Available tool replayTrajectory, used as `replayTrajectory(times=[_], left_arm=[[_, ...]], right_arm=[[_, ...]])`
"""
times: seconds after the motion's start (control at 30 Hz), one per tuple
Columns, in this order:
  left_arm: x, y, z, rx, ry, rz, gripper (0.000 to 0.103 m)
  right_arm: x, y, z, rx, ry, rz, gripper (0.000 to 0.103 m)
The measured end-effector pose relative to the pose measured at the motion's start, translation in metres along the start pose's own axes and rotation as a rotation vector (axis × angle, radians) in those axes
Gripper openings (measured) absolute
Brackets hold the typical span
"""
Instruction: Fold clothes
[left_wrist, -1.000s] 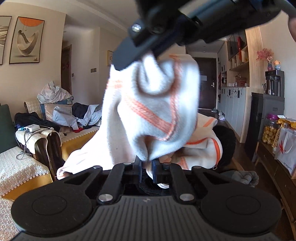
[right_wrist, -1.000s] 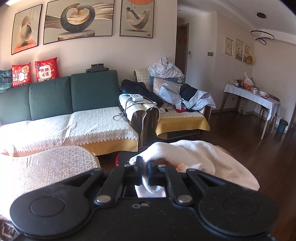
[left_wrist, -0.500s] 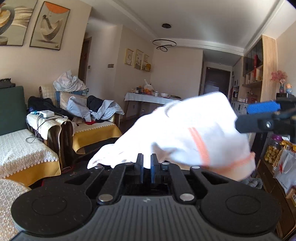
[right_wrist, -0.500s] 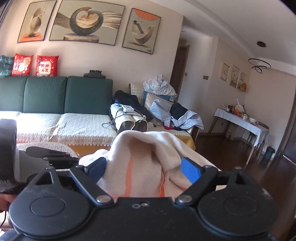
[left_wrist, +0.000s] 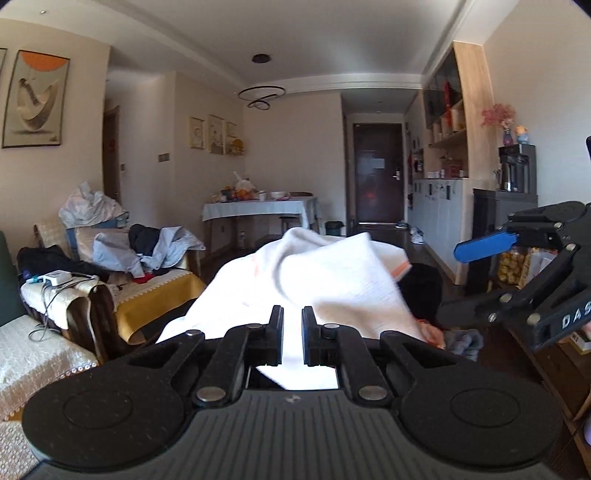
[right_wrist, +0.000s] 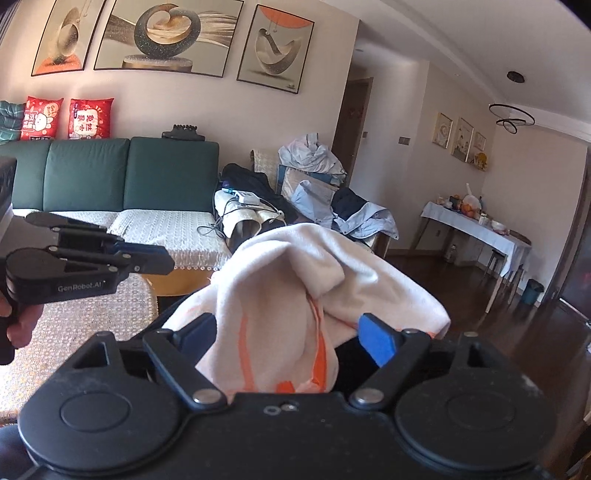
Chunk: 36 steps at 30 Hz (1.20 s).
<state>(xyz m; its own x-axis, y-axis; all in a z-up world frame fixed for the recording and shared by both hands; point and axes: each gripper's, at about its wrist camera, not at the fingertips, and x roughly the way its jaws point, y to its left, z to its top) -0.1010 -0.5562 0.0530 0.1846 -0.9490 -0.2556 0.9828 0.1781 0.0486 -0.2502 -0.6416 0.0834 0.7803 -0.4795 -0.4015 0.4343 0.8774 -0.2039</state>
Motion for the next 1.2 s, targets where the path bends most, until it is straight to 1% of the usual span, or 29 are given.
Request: replayTrajectory(times=[0.07, 0.2, 0.27, 0.3, 0.33, 0.37, 0.43, 0.5, 0.53, 0.57, 0.63, 0.77, 0.8, 0.87, 0.9, 0.93, 1.0, 1.03, 1.1, 1.2], left_arm=[[0.006, -0.013, 0.007, 0.013, 0.016, -0.003, 0.008], [0.011, -0.034, 0.013, 0.054, 0.043, 0.004, 0.008], [0.009, -0.041, 0.011, 0.077, 0.027, 0.023, 0.009], [0.009, -0.043, 0.009, 0.078, 0.025, 0.028, 0.014], [0.008, -0.042, 0.008, 0.063, 0.027, 0.023, 0.024], [0.007, -0.041, 0.008, 0.043, 0.028, 0.014, 0.031], [0.005, -0.039, 0.008, 0.014, 0.016, 0.004, 0.073], [-0.001, -0.044, 0.006, 0.041, -0.030, 0.024, 0.080], [-0.002, -0.047, 0.007, 0.051, -0.039, 0.027, 0.083], [-0.001, -0.049, 0.008, 0.055, -0.033, 0.023, 0.084], [0.008, -0.054, 0.011, 0.061, 0.000, 0.035, 0.084], [0.037, -0.057, 0.012, 0.057, 0.112, 0.045, 0.084], [0.044, -0.053, 0.011, 0.035, 0.132, 0.047, 0.084], [0.055, -0.043, 0.010, -0.025, 0.171, 0.043, 0.059], [0.061, -0.036, 0.009, -0.061, 0.201, 0.034, 0.031], [0.066, -0.027, 0.007, -0.101, 0.232, 0.026, 0.016], [0.069, -0.016, 0.001, -0.142, 0.249, 0.008, 0.007], [0.067, -0.012, -0.001, -0.145, 0.243, 0.001, 0.006], [0.058, -0.003, -0.002, -0.156, 0.209, -0.008, 0.005], [0.042, 0.016, 0.005, -0.176, 0.161, 0.009, 0.005]], right_arm=[[-0.001, -0.001, -0.008, -0.003, 0.013, -0.011, 0.103], [0.001, -0.003, -0.021, 0.014, 0.028, 0.000, 0.103], [0.001, -0.002, -0.022, 0.018, 0.028, 0.014, 0.103], [0.001, -0.002, -0.024, 0.015, 0.027, 0.021, 0.103], [0.001, -0.002, -0.025, 0.011, 0.027, 0.026, 0.103], [0.002, -0.002, -0.027, 0.009, 0.027, 0.028, 0.103], [0.003, -0.002, -0.031, 0.004, 0.028, 0.032, 0.103], [0.004, -0.002, -0.034, 0.000, 0.029, 0.035, 0.103], [0.005, -0.002, -0.036, 0.000, 0.031, 0.039, 0.103], [0.007, -0.002, -0.038, 0.000, 0.034, 0.038, 0.103], [0.008, -0.001, -0.042, 0.002, 0.038, 0.031, 0.103], [0.009, -0.003, -0.049, 0.006, 0.047, 0.023, 0.103], [0.008, -0.003, -0.050, 0.004, 0.048, 0.021, 0.103], [0.007, -0.003, -0.052, 0.000, 0.050, 0.016, 0.103], [0.008, -0.004, -0.053, -0.001, 0.052, 0.015, 0.103], [0.009, -0.003, -0.054, -0.002, 0.051, 0.014, 0.103], [0.010, -0.003, -0.055, -0.006, 0.049, 0.012, 0.103], [0.011, -0.002, -0.055, -0.007, 0.043, 0.008, 0.103], [0.014, -0.001, -0.054, -0.003, 0.027, 0.005, 0.103], [0.019, 0.001, -0.052, 0.007, 0.011, 0.015, 0.103]])
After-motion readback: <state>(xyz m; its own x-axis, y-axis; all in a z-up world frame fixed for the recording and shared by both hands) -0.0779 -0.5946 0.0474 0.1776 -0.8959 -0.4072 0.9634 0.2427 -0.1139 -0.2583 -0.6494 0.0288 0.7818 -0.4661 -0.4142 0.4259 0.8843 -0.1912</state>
